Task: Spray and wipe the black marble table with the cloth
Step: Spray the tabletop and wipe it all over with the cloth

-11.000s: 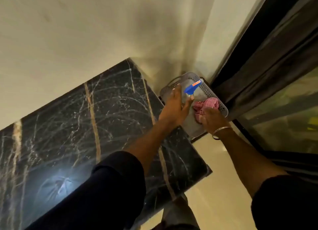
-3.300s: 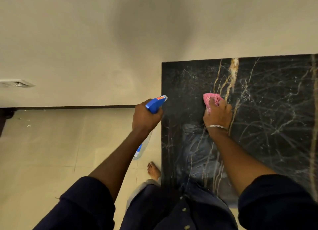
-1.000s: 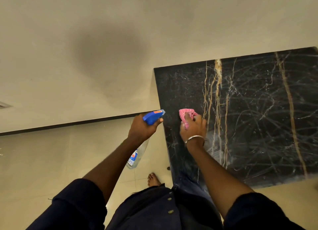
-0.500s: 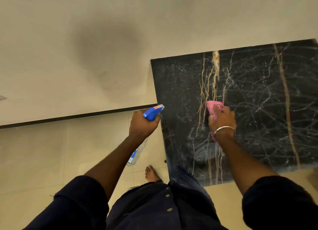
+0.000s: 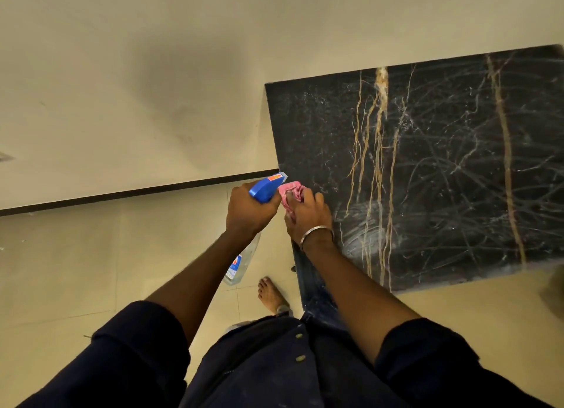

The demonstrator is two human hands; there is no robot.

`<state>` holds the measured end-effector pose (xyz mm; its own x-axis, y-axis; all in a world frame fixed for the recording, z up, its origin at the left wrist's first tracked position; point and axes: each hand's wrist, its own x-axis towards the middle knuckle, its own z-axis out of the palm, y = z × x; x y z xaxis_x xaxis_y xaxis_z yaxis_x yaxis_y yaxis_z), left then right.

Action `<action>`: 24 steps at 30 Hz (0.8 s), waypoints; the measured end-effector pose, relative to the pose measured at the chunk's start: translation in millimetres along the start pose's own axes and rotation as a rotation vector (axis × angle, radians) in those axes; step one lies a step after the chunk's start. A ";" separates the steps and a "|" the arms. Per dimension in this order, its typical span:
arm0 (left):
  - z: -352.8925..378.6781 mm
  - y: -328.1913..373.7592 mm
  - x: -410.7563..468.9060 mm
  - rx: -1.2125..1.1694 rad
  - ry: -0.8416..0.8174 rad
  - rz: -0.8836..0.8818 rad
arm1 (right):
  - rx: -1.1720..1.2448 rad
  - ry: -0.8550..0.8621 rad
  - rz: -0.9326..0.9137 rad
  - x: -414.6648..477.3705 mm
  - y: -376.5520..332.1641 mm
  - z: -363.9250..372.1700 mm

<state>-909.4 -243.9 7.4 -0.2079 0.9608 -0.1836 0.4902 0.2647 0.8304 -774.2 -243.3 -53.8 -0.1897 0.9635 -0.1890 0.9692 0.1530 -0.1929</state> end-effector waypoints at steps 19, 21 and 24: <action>16.6 -0.7 -39.4 0.011 0.002 -0.032 | 0.019 0.049 0.060 -32.0 -2.8 9.6; 17.2 0.7 -41.4 0.014 0.025 -0.058 | 0.017 0.032 -0.005 -35.0 -6.5 8.5; 17.9 5.9 -44.9 0.019 0.020 -0.037 | -0.053 -0.005 -0.048 -30.7 32.4 1.8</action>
<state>-882.0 -284.0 11.1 -0.2433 0.9484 -0.2031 0.4978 0.3018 0.8131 -737.3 -268.4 -56.0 -0.2372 0.9535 -0.1858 0.9659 0.2110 -0.1502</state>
